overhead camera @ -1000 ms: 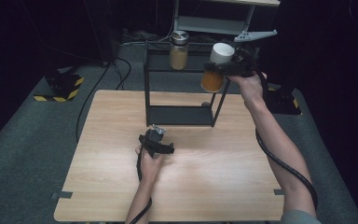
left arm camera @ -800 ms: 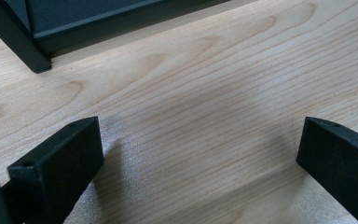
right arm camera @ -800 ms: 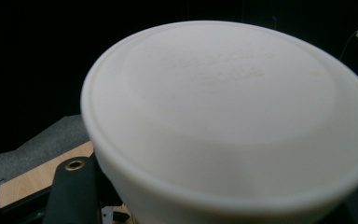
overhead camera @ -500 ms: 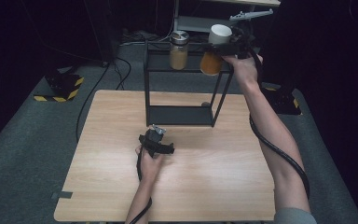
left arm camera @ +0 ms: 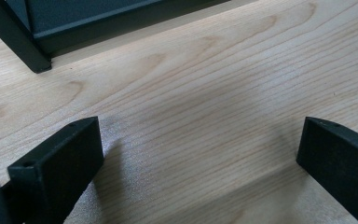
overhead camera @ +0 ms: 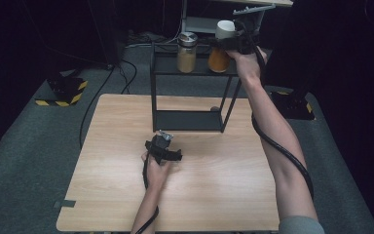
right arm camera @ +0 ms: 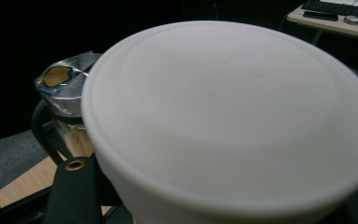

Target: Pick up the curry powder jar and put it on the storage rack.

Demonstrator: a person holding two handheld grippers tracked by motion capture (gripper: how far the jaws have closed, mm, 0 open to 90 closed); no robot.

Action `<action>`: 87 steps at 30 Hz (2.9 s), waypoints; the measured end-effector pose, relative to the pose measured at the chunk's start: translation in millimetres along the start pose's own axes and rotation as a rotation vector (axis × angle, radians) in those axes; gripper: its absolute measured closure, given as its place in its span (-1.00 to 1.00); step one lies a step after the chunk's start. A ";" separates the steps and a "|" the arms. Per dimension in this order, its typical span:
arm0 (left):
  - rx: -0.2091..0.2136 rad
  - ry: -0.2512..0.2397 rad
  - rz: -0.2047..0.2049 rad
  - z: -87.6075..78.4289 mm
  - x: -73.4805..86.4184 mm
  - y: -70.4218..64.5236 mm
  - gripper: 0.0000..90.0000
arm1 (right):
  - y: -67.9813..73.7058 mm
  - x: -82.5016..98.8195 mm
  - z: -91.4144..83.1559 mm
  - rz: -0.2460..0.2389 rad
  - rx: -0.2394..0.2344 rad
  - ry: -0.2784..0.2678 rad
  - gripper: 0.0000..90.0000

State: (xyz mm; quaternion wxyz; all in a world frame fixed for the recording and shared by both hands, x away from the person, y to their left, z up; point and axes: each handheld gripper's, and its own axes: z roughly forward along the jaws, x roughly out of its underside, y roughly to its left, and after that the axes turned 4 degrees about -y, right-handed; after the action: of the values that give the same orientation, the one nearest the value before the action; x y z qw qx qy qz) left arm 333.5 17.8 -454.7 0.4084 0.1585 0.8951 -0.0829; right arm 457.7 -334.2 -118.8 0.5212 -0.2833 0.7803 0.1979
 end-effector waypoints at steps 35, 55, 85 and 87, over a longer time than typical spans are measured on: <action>-0.002 0.000 0.001 0.0 0.0 -0.3 -1.00 | 5.1 -11.3 28.5 0.003 0.090 0.068 -0.22; -0.001 0.000 0.001 0.0 0.0 -0.2 -1.00 | 13.7 0.9 20.9 -0.031 0.130 0.017 -0.71; -0.003 0.000 0.000 -0.1 -0.1 -0.5 -1.00 | -3.9 45.4 -21.6 -0.063 0.059 -0.090 -0.82; -0.003 0.000 0.000 -0.1 -0.1 -0.5 -1.00 | -4.5 47.6 -23.7 -0.062 0.056 -0.096 -0.82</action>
State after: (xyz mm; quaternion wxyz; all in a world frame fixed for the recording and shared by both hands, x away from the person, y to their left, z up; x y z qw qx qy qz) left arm 333.3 17.4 -454.6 0.4084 0.1581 0.8953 -0.0817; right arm 429.9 -363.1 -154.0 0.5718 -0.2829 0.7504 0.1732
